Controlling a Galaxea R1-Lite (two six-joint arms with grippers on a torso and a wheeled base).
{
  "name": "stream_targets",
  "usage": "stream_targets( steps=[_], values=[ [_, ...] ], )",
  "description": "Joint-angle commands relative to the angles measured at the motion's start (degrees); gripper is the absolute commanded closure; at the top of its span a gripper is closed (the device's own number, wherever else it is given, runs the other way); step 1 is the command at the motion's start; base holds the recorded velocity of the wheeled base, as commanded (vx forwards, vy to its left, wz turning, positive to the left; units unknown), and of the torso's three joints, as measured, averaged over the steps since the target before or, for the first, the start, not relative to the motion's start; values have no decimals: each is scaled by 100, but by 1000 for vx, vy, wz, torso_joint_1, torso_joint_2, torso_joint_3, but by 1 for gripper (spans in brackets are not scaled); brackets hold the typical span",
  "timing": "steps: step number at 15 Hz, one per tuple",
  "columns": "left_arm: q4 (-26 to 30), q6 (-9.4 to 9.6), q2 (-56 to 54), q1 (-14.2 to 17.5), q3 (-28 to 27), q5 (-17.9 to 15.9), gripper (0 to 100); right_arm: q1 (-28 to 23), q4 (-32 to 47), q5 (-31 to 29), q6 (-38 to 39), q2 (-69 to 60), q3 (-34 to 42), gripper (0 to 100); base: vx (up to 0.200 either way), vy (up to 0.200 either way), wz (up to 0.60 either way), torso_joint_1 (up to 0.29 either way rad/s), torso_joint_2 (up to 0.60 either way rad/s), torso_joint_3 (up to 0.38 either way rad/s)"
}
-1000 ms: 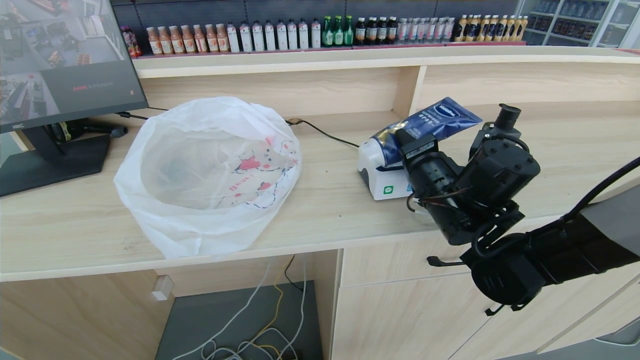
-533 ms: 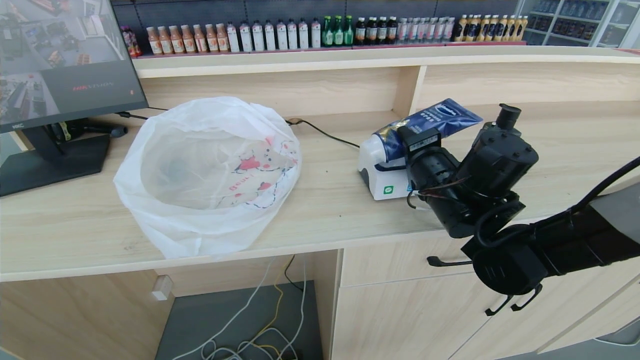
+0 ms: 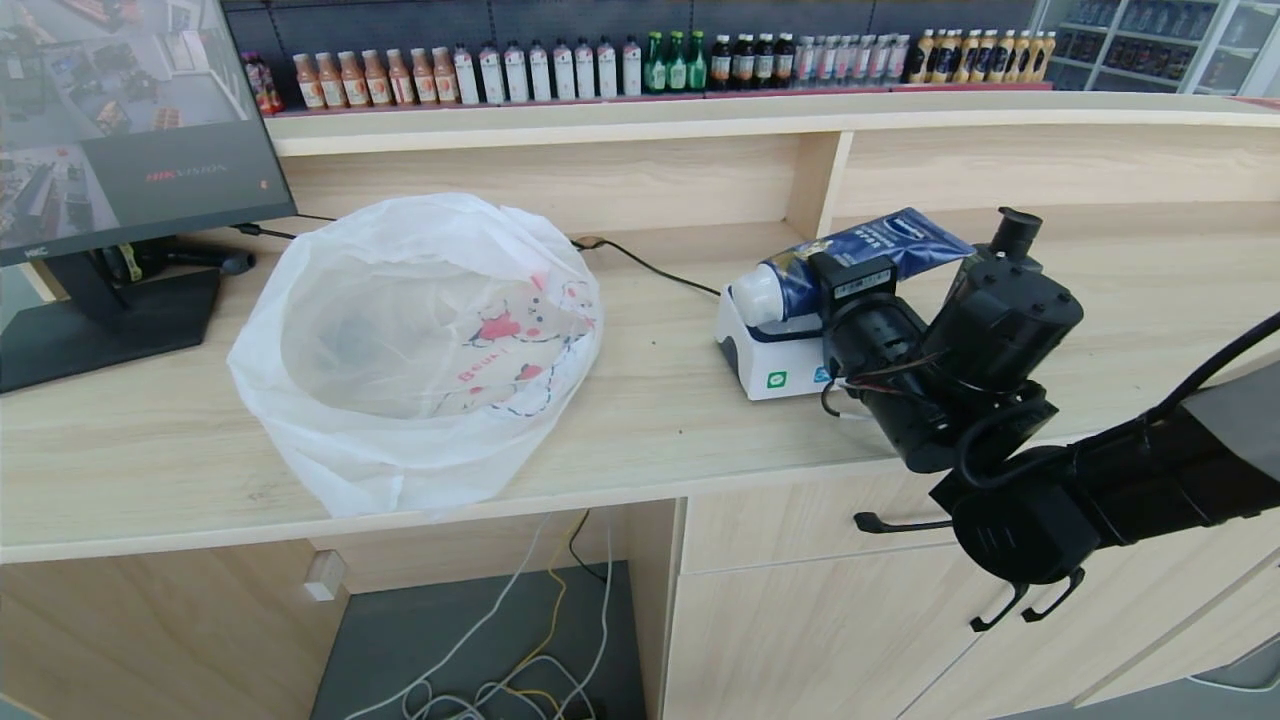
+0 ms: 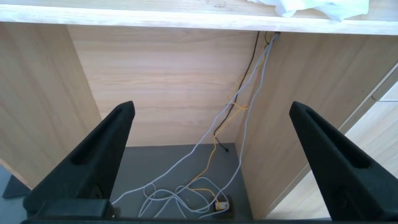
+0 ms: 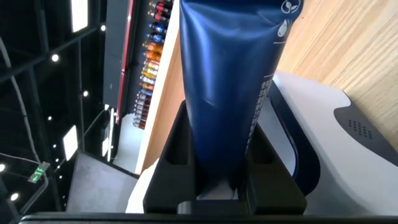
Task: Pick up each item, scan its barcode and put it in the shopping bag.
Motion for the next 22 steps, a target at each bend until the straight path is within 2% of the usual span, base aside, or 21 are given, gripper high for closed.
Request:
stream_targets(
  steps=[1,14,18,20,22],
  values=[
    [0,-4,-2,0,0,0,0,-7,-2,-1,13,3,18,100,0,0,0,0,0,0],
    [0,-4,-2,0,0,9,0,2,-143,-1,154,-68,-70,100,0,0,0,0,0,0],
    [0,-4,-2,0,0,9,0,196,-178,16,110,-507,-87,100,0,0,0,0,0,0],
    [0,-4,-2,0,0,0,0,398,-178,87,-154,-753,-96,100,0,0,0,0,0,0],
    [0,-4,-2,0,0,9,0,635,-371,306,-848,-911,-114,100,0,0,0,0,0,0]
  ],
)
